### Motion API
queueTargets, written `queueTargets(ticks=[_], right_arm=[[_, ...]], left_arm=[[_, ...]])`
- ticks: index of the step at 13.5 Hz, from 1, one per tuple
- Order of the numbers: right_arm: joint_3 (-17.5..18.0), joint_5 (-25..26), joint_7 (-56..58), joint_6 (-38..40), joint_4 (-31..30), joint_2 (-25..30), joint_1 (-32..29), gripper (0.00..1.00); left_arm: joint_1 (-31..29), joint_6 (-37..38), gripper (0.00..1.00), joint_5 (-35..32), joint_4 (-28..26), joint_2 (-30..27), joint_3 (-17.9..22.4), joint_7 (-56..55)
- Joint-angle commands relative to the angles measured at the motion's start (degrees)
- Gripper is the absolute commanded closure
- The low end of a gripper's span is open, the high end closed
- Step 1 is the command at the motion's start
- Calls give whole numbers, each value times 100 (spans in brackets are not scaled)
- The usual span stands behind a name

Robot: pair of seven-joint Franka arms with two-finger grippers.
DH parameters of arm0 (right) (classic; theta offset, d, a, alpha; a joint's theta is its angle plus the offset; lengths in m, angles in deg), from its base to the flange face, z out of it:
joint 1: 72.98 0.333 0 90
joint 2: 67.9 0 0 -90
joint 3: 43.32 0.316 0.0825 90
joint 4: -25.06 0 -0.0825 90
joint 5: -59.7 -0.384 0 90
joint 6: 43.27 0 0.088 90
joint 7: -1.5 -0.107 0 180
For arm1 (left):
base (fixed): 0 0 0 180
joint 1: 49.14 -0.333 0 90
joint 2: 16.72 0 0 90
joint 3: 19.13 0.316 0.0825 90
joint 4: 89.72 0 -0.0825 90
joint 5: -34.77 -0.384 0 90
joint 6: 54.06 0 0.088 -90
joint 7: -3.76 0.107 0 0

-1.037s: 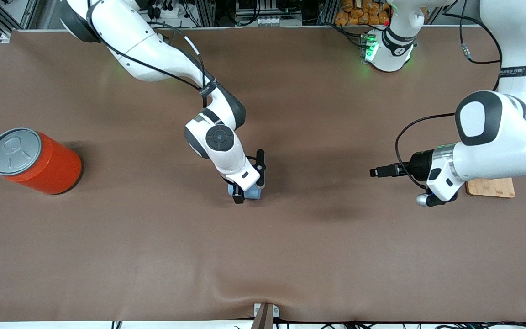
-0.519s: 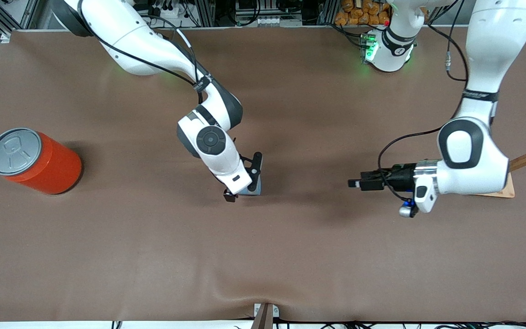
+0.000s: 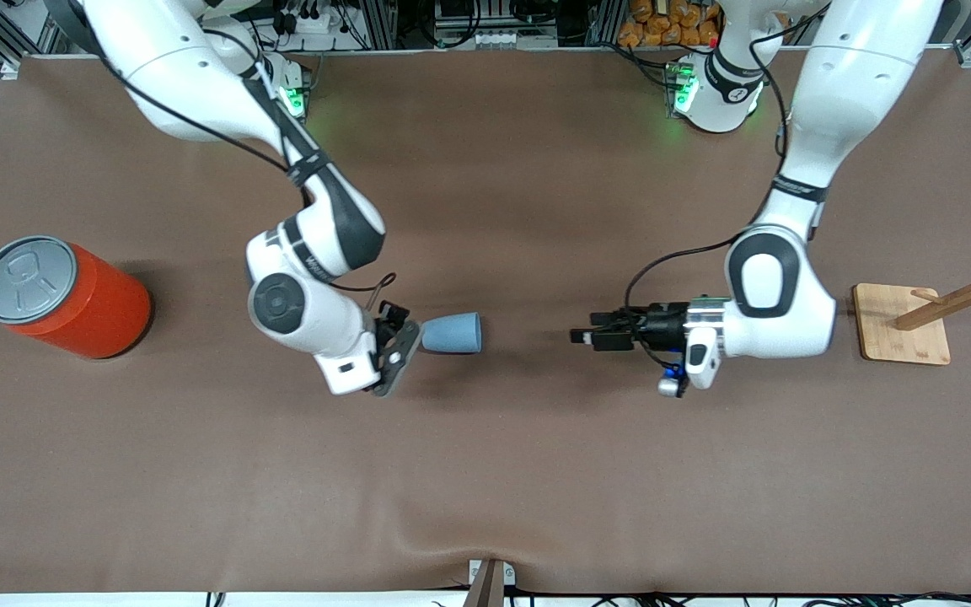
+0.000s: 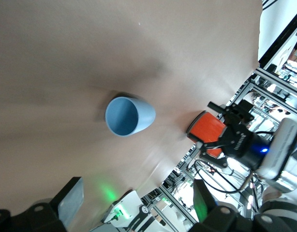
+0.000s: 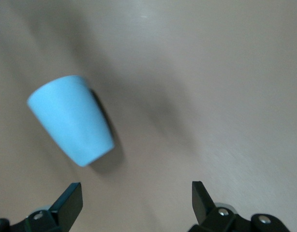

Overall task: Flip cup
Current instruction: 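Grasp the cup with the left gripper while the right gripper releases it, then hold the cup with the left gripper while the right gripper withdraws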

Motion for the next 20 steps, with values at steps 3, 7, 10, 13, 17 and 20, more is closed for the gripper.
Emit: queueTargets(ticks=[3,7,10,13,17,20], right_arm=[[71,-166,-815,80,-63,351,-297,0],[62,-175,-1019,1,-54,737,-962,0],[80,-542,-1019,-61,-54,939,-1588,0],[89,-667,-1019,254,-256,1265,-2045,0],[54,-658,-1229,1027,-440,1852,-2274,0],[19,-649,-1511,1082,-1212,2792,-2319,0]], left_arm=[[712,-860,0,1054,5,398,5,311],[888,-869,4,2355,-74,688,5,1778],[1003,-922,15,2586,-4,882,5,2552],[1248,-975,26,3198,154,1197,5,3378],[1451,-975,33,3808,346,1611,31,4057],[1617,-1282,33,3834,514,1673,31,4057]])
